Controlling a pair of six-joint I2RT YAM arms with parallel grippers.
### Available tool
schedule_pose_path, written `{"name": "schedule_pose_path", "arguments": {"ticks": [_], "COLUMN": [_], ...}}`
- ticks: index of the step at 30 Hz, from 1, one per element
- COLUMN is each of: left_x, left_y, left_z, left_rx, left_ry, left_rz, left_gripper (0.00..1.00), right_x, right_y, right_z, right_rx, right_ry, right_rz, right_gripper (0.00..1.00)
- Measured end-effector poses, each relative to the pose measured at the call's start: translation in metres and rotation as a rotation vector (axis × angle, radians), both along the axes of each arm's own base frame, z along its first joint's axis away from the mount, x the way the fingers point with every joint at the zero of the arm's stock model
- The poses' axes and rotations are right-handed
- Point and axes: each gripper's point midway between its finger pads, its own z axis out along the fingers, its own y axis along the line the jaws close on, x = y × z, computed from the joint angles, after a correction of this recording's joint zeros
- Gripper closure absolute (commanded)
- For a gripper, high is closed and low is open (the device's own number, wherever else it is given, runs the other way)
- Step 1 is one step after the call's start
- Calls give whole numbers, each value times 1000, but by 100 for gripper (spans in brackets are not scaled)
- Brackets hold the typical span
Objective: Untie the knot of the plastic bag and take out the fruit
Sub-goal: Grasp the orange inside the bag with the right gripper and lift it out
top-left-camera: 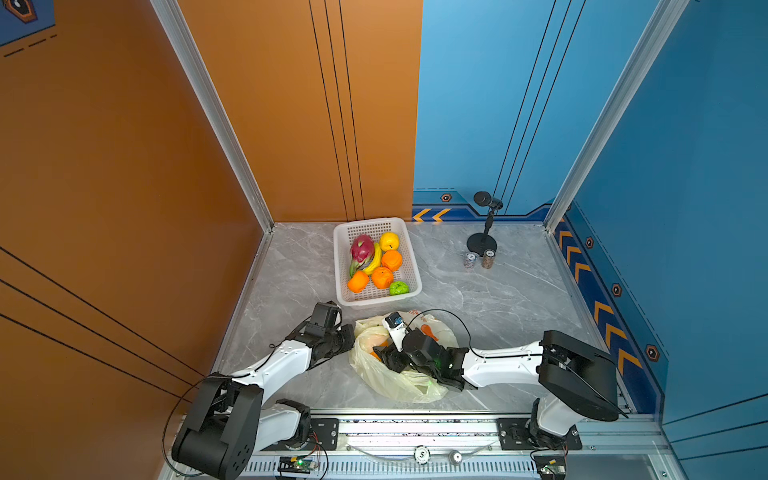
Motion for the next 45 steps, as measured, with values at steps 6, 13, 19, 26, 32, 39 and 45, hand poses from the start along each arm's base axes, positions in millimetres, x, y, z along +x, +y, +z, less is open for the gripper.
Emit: {"name": "schedule_pose_path", "arguments": {"ticks": [6,13,19,26,32,39,45], "left_x": [-3,-4,-4,-4,-4,-7,-9], "left_y": [-2,-7,-9,-1,9,16,25], "left_z": [0,0,0,5,8,7,8], "left_rx": [3,1,5,37,69,85,105], "left_ry": [-11,-20,-26,-47,-56,-43,-41], "left_rz": [-19,-40,-52,-36,-18,-3,12], "left_gripper": [100,100,100,100,100,100,100], "right_x": [-1,5,9,6,-2,-7,-12], "right_y": [-2,19,31,22,1,-11,-27], "right_z": [-33,-42,-44,-43,-32,-18,-7], "right_rx": [-95,-119,-108,-110,-104,-84,-77], "right_ry": [24,22,32,35,31,23,14], "right_rz": [15,36,51,48,38,35,27], "right_gripper": [24,31,54,61,61,60,57]}}
